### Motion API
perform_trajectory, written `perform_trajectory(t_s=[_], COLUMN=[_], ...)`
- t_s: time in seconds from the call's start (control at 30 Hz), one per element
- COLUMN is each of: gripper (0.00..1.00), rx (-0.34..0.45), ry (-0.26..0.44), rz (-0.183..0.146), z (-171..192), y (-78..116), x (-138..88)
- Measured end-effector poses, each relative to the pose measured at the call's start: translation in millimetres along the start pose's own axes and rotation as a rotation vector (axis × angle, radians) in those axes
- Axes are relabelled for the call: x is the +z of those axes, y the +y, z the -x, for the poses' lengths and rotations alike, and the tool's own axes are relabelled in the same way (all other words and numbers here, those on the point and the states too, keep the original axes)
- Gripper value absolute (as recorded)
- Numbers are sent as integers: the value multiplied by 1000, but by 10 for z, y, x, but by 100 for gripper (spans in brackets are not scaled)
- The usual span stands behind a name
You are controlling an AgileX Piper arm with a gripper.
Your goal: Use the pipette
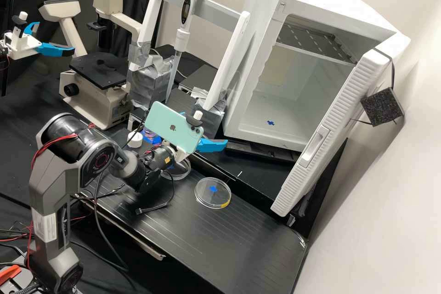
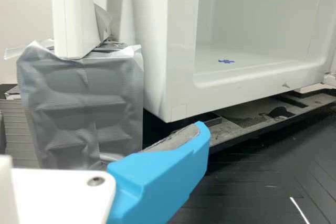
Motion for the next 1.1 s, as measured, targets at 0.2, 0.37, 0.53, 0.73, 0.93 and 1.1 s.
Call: perform_trajectory(t_s=[0.2,0.37,0.53,0.73,0.93,1.1], gripper=[100,100,100,100,100,100], rx=[0,-1,37,98,150,180], ry=[0,2,48,212,378,425], rz=[0,4,-15,-23,34,85], z=[0,61,326,575,782,809], y=[0,9,145,303,374,448], x=[0,-3,-128,-552,-1139,-1542])
